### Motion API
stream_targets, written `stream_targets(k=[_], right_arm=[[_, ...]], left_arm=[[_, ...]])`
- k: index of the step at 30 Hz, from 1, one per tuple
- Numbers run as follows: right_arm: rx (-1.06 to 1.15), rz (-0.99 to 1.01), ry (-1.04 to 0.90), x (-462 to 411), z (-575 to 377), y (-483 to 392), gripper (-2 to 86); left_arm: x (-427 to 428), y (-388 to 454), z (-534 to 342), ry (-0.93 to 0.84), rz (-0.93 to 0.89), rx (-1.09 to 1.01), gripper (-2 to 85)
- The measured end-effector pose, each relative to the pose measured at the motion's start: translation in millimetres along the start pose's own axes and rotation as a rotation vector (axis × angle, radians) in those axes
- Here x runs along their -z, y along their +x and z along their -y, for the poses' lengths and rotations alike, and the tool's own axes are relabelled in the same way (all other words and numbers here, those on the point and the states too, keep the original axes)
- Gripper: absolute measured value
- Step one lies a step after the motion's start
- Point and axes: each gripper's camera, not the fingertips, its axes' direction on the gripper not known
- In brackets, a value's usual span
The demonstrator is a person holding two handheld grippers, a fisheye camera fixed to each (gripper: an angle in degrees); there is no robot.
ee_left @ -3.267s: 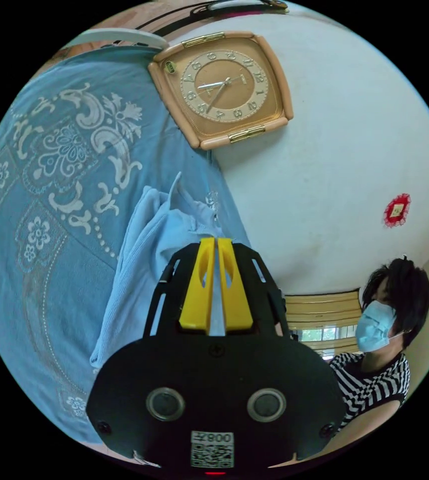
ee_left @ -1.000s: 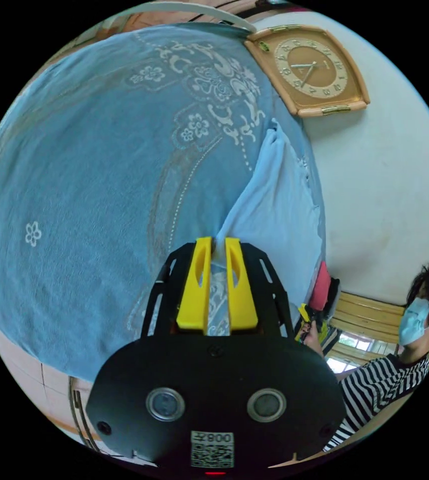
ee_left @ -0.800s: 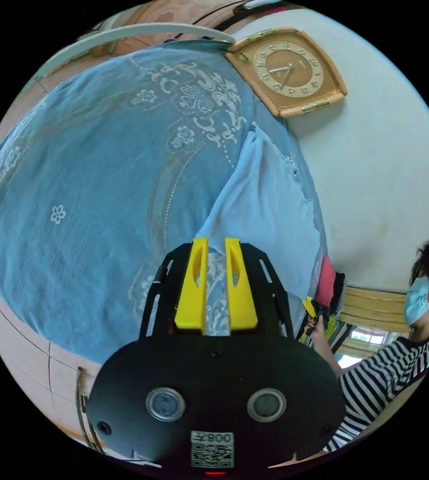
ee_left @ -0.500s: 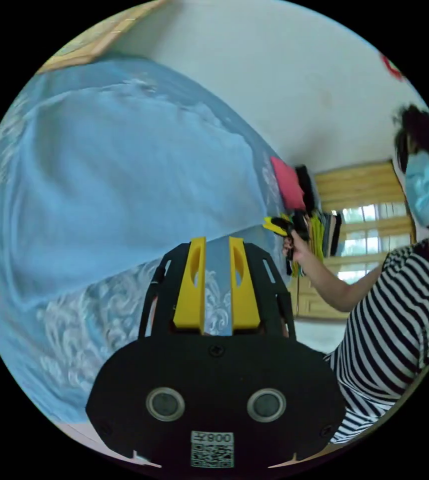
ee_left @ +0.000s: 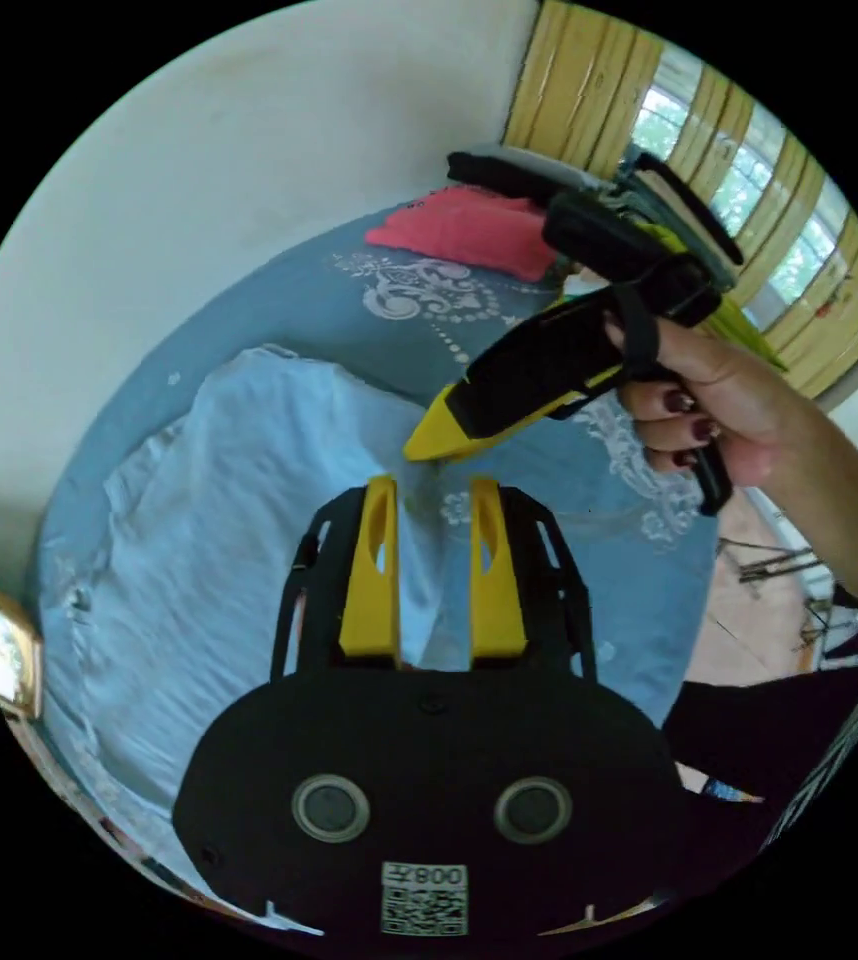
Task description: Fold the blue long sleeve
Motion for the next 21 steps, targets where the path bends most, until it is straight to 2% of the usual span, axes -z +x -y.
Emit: stream_targets(k=[2, 5, 9, 16, 21], right_arm=[[0.029, 0.019, -0.001, -2, 8, -10, 4.0], [0.044, 0.062, 0.085, 14, 16, -12, 5.5], [-0.036, 0.009, 0.211, 35, 34, 0, 9.9], [-0.131, 0.030, 0.160, 12, 109, -3, 13.2], [-0.160, 0.008, 0.119, -12, 149, -24, 11.2]], left_arm=[[6, 3, 11, 0.003, 0.098, 0.068, 3.4], [19, -12, 18, 0.037, -0.036, 0.227, 2.4], [31, -33, 14, 0.109, -0.208, 0.449, 1.9], [28, -21, 27, 0.111, -0.270, 0.468, 1.6], [19, -10, 34, 0.102, -0.270, 0.432, 1.6]])
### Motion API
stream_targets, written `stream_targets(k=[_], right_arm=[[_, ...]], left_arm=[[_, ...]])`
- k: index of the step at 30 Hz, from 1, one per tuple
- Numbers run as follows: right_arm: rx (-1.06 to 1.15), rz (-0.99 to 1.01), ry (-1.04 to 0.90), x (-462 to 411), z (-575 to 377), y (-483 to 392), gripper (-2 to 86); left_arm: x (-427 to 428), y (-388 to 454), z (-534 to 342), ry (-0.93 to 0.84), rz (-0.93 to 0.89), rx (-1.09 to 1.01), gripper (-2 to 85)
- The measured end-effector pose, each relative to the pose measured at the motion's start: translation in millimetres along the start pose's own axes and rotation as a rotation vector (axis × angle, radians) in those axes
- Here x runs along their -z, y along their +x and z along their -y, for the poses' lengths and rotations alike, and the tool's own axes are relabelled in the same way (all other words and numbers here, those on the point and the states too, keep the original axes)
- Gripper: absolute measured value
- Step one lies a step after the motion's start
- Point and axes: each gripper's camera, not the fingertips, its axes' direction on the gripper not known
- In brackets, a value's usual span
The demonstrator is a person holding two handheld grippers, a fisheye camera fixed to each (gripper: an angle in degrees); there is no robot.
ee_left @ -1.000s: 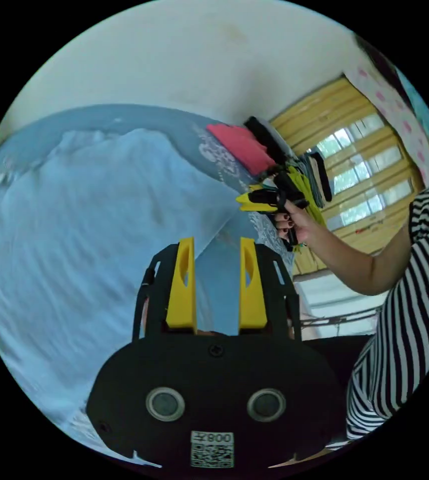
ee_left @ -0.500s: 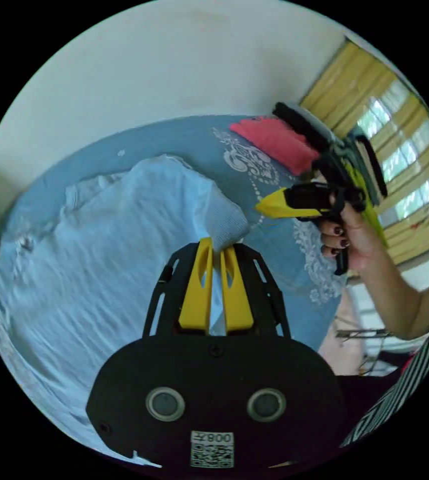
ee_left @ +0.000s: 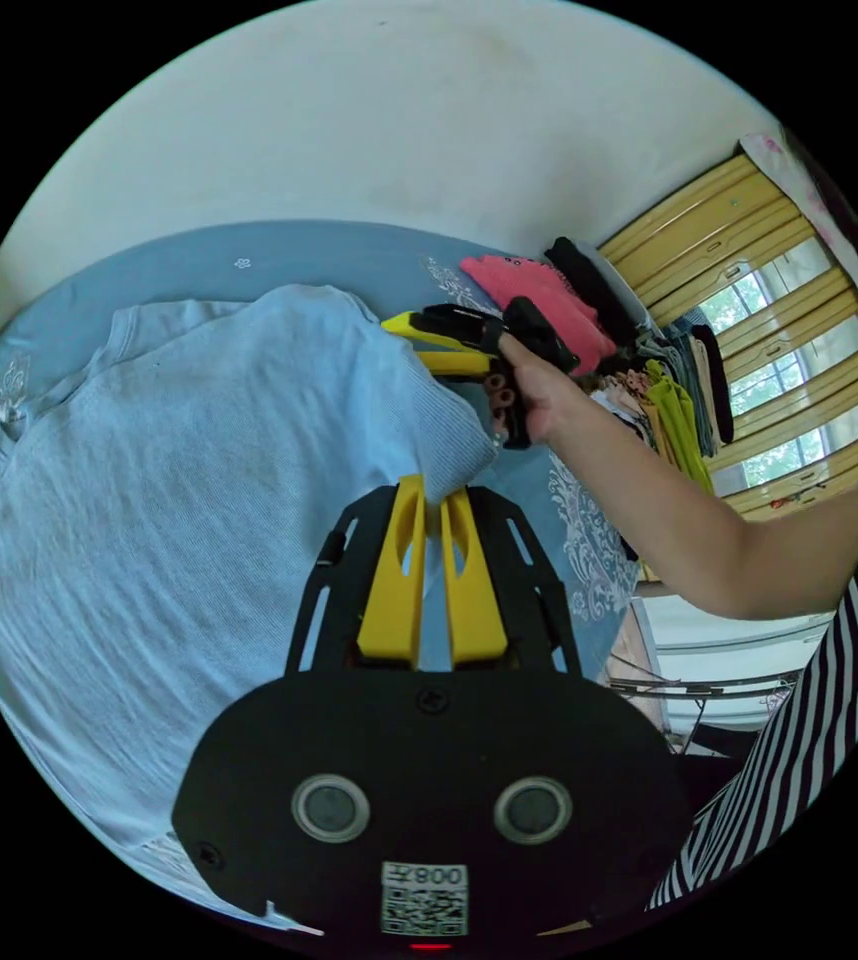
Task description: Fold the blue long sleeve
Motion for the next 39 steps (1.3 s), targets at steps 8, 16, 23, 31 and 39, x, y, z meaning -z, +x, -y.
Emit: stream_targets(k=[8, 16, 23, 31, 39], right_arm=[[0.008, -0.015, -0.047, -45, 31, -71, 6.8], [0.044, 0.056, -0.006, -65, 25, -150, 3.1], [0.157, 0.143, 0.006, -115, 18, -268, 2.5], [0.318, 0.203, -0.132, -244, 14, -415, 2.5], [0.382, 0.167, -0.342, -403, -1, -525, 2.5]], left_arm=[[-22, -7, -13, -0.017, -0.024, -0.017, 1.8], [-37, -37, -48, 0.002, -0.043, -0.021, 1.4], [-25, -96, -107, 0.116, -0.113, 0.035, 1.2], [11, -198, -218, 0.348, -0.176, 0.240, 1.4], [8, -312, -366, 0.536, -0.087, 0.530, 1.4]])
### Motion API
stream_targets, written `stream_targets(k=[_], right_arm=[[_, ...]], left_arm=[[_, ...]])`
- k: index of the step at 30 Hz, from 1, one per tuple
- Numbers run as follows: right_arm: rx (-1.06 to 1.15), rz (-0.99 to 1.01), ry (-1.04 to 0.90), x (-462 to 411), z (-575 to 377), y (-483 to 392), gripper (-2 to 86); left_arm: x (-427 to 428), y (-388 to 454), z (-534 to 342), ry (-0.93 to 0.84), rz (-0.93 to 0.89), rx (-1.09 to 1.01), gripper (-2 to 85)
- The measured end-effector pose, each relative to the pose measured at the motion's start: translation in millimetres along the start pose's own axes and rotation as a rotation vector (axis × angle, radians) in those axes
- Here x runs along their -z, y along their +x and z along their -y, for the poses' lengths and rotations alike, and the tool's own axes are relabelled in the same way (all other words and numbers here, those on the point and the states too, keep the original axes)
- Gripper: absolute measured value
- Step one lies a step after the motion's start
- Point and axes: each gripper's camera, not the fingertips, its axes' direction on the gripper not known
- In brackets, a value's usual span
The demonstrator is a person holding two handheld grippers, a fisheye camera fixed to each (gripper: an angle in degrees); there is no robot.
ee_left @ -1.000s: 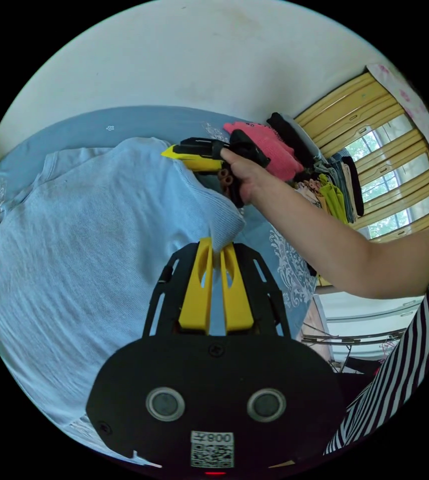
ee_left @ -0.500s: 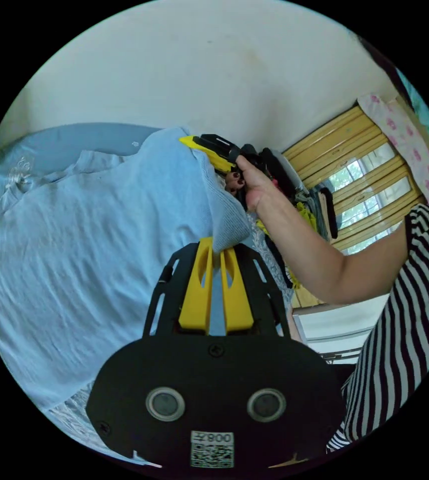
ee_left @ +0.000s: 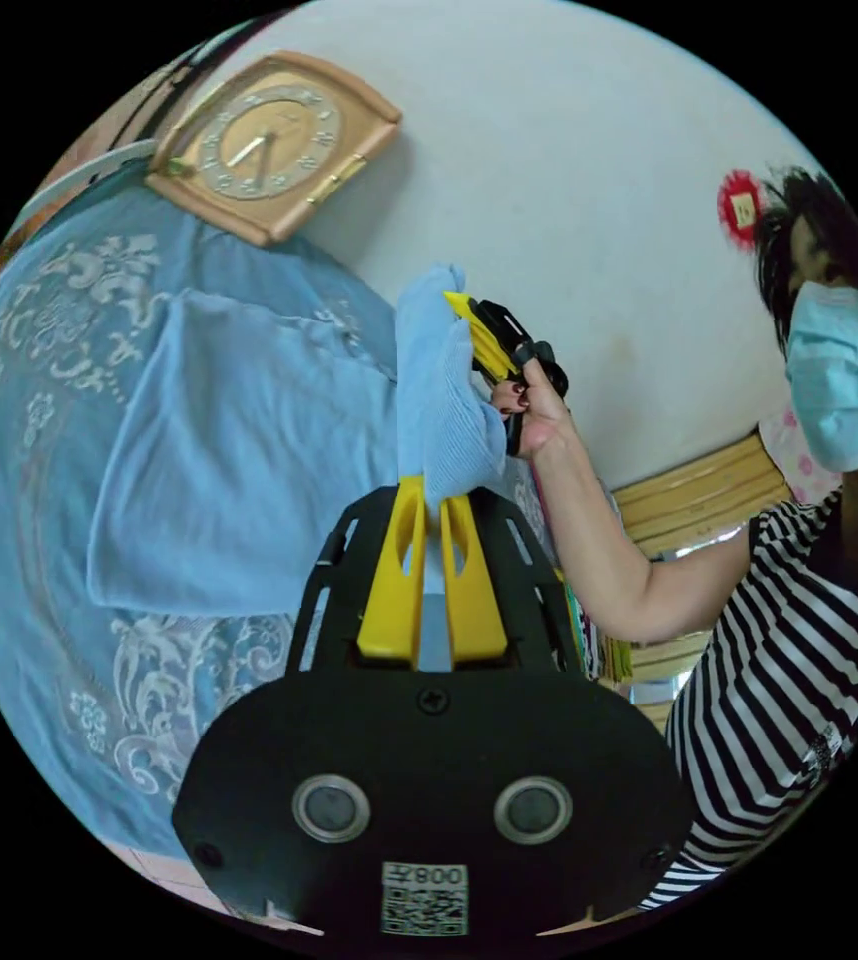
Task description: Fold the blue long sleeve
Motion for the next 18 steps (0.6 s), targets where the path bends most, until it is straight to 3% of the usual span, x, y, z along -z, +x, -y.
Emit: stream_targets(k=[11, 18], right_arm=[[-0.010, -0.125, -0.190, -182, 52, -64, 3.6], [-0.035, -0.343, -0.336, -268, 66, -71, 6.5]], left_arm=[[18, -199, -81, 0.170, -0.030, 0.271, 1.4], [-8, -322, -129, 0.137, -0.054, 0.454, 2.4]])
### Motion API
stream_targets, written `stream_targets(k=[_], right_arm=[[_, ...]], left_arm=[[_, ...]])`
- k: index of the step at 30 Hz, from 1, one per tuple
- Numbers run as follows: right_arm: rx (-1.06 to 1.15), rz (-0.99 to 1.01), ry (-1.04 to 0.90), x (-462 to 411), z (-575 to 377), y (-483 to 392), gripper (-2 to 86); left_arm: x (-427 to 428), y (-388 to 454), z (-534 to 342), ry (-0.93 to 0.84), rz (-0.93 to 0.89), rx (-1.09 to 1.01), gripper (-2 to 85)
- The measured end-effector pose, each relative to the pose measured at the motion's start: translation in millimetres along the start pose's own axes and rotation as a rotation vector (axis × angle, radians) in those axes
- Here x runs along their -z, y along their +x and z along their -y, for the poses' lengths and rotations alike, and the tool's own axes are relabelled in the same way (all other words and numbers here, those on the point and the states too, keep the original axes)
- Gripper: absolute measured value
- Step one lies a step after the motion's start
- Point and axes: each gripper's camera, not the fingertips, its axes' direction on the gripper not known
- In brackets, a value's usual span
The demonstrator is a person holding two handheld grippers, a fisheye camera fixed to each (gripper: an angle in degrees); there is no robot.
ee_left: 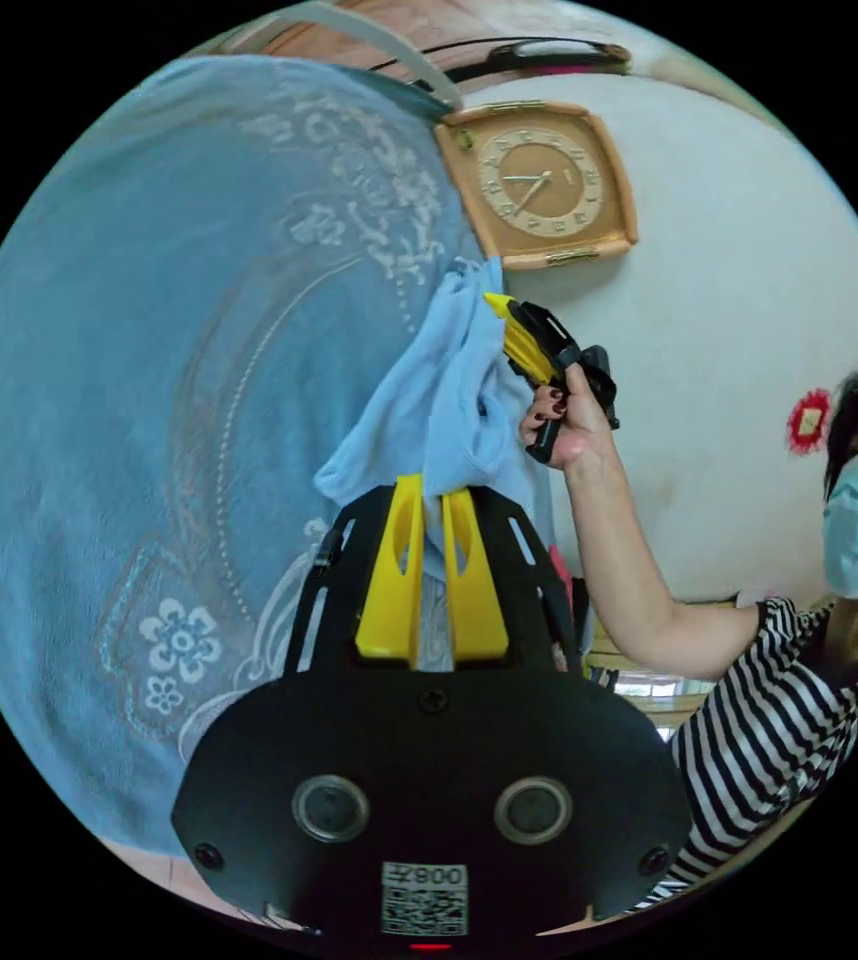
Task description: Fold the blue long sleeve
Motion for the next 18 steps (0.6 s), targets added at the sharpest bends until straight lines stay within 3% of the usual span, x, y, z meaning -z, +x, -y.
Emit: stream_targets(k=[10, 14, 18], right_arm=[[0.184, 0.058, 0.124, 13, -22, -61, 1.9], [0.135, -0.067, -0.109, -37, -18, -50, 0.6], [0.112, 0.008, -0.120, -37, -23, -43, 0.5]], left_arm=[[3, -106, -19, 0.075, -0.068, 0.059, 3.1], [-9, -140, -14, 0.059, -0.038, 0.048, 3.2], [-20, -173, -14, 0.050, -0.019, 0.075, 4.1]])
